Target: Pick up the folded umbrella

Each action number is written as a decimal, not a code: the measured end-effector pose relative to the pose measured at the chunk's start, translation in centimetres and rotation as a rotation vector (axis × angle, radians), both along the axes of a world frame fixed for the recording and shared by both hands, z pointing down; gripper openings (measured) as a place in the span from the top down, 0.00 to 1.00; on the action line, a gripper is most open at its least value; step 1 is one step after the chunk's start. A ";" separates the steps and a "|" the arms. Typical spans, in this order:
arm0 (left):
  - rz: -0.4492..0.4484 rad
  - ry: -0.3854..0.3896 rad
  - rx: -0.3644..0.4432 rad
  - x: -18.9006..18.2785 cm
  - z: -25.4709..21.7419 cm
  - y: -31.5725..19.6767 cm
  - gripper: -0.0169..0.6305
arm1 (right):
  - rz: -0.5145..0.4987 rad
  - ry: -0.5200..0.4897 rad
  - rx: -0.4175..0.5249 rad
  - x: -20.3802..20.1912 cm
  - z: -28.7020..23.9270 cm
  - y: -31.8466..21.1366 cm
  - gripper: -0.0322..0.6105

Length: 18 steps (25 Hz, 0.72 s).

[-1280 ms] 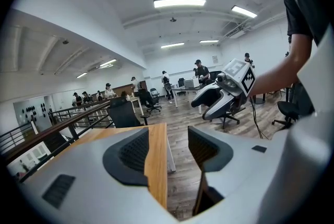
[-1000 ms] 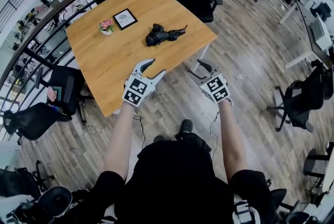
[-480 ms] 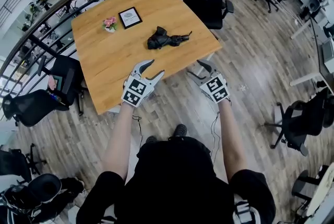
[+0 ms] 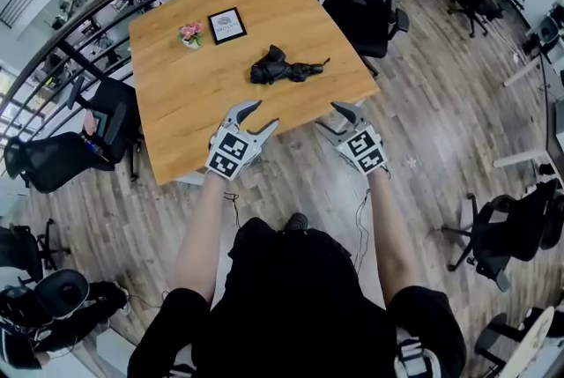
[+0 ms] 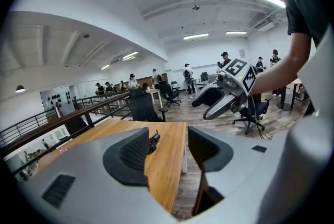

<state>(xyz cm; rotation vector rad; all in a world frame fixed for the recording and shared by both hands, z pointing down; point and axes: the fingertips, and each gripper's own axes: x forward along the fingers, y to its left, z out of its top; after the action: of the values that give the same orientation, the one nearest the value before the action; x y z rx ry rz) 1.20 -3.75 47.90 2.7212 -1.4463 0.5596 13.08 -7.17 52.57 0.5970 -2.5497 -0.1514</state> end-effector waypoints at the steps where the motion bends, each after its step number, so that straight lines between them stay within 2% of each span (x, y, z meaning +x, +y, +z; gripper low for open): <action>1: -0.006 -0.005 -0.003 0.0 0.1 -0.1 0.59 | -0.005 0.001 -0.002 0.0 0.1 -0.2 0.53; 5: -0.023 -0.017 -0.010 -0.6 0.6 -0.7 0.59 | -0.018 0.002 -0.003 -0.3 0.6 -1.1 0.53; 11: -0.024 0.020 0.013 -0.9 0.5 -2.7 0.59 | -0.021 0.015 0.002 -0.9 1.1 -2.5 0.53; 18: -0.001 -0.002 -0.029 -1.9 2.4 -6.3 0.59 | -0.011 0.021 -0.011 -1.8 1.7 -6.0 0.53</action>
<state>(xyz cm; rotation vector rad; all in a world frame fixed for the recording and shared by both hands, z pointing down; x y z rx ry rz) -0.75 -10.02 50.29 2.6983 -1.4282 0.5792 11.28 -13.15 54.30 0.5741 -2.5325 -0.1470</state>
